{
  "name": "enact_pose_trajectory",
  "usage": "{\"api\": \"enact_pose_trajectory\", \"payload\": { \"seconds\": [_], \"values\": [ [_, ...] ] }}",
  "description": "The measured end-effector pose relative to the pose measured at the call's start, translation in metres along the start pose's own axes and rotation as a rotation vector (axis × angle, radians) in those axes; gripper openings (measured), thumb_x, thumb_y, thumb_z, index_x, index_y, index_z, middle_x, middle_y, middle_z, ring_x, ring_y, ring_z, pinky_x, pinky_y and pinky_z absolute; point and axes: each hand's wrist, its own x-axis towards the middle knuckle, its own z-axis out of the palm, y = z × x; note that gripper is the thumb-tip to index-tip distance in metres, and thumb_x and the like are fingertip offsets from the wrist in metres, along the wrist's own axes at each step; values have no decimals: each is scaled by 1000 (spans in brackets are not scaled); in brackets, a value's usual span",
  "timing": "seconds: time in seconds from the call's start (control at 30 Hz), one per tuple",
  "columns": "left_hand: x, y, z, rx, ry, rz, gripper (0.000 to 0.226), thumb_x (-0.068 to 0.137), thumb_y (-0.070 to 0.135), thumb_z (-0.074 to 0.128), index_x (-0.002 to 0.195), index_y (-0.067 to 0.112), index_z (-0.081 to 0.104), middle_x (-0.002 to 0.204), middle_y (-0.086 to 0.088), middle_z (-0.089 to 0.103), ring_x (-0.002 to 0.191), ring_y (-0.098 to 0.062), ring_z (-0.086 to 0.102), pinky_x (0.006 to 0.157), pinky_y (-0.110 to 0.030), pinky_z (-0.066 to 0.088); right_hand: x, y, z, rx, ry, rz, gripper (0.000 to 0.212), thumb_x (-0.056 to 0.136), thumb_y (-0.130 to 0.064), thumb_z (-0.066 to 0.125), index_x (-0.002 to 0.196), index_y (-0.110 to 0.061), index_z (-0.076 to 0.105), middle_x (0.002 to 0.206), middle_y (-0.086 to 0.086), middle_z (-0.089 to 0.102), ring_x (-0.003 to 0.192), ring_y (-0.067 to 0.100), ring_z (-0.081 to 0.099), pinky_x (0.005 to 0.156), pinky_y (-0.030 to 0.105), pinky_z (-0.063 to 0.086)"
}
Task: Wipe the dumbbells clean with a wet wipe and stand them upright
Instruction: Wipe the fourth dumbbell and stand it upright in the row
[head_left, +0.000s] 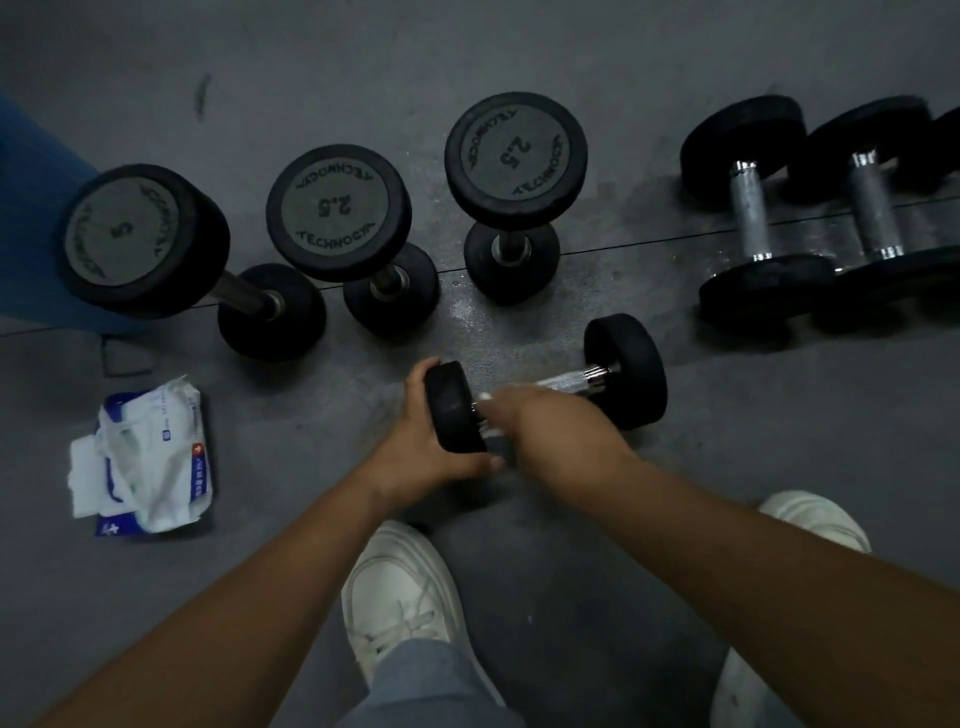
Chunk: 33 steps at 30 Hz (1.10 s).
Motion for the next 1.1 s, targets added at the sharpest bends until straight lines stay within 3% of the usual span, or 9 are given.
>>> {"api": "enact_pose_trajectory", "payload": {
  "seconds": [0.13, 0.2, 0.27, 0.4, 0.5, 0.67, 0.8, 0.93, 1.1],
  "values": [
    [-1, 4, 0, 19, 48, 35, 105, 44, 44, 89, 119, 65, 20, 132, 2, 44, 114, -3, 52, 88, -7, 41, 17, 23, -5, 60, 72, 279, 21, 94, -15, 49, 111, -19, 61, 114, 5, 63, 106, 26, 60, 91, 40, 49],
    [-6, 7, 3, 12, 58, 31, 103, 43, 44, 86, 121, 61, 20, 128, 3, 46, 110, -1, 54, 85, -8, 43, 18, 4, 2, 101, -76, 172, 26, 91, -14, 53, 115, -18, 61, 120, 7, 63, 109, 26, 59, 94, 38, 48],
    [-15, 13, 8, 0, 74, 21, 103, 42, 44, 84, 123, 53, 22, 123, 8, 47, 104, 7, 54, 82, -7, 43, 10, -6, -3, 187, -105, 44, 34, 85, -7, 56, 117, -16, 65, 116, 7, 66, 107, 24, 60, 92, 35, 46],
    [-27, 36, 12, 89, 150, 41, 110, 41, 43, 87, 128, 57, 21, 131, 5, 45, 115, -11, 54, 98, -26, 48, -7, 28, -51, 288, 121, 83, 47, 83, 4, 49, 118, -21, 69, 118, 1, 68, 110, 18, 61, 98, 30, 46],
    [-29, 81, 4, 323, 161, 109, 115, 42, 45, 84, 140, 42, 22, 135, 11, 35, 121, -11, 44, 101, -22, 39, -21, 55, -86, 102, 255, 73, 53, 83, 1, 51, 125, -27, 63, 127, -3, 64, 115, 20, 60, 97, 34, 48],
    [-23, 166, 7, 807, 33, 179, 121, 50, 54, 77, 148, 35, 10, 143, -4, 26, 133, -29, 32, 104, -45, 44, -69, 79, -118, 72, 250, 49, 49, 90, -3, 53, 137, -18, 55, 138, 4, 55, 124, 22, 55, 105, 35, 43],
    [-19, 209, 43, 1144, -76, 205, 120, 61, 60, 74, 151, 35, -1, 155, -11, 9, 141, -41, 18, 100, -48, 47, -101, 91, -129, 141, 271, 53, 48, 88, 2, 52, 132, -17, 58, 130, 4, 55, 116, 22, 57, 99, 26, 42],
    [-16, 227, 92, 1239, -139, 182, 119, 65, 62, 73, 149, 40, -9, 158, -10, -7, 143, -47, 1, 107, -55, 41, -123, 105, -130, 22, 268, 146, 57, 88, -4, 49, 141, -23, 41, 135, 1, 40, 114, 25, 54, 87, 41, 50],
    [-17, 235, 145, 1267, -220, 152, 125, 67, 63, 75, 147, 43, -18, 159, -3, -25, 144, -48, -10, 107, -62, 35, -139, 120, -118, -95, 256, 187, 60, 93, -10, 48, 147, -20, 27, 143, 3, 30, 120, 23, 45, 86, 33, 48]
  ]
}}
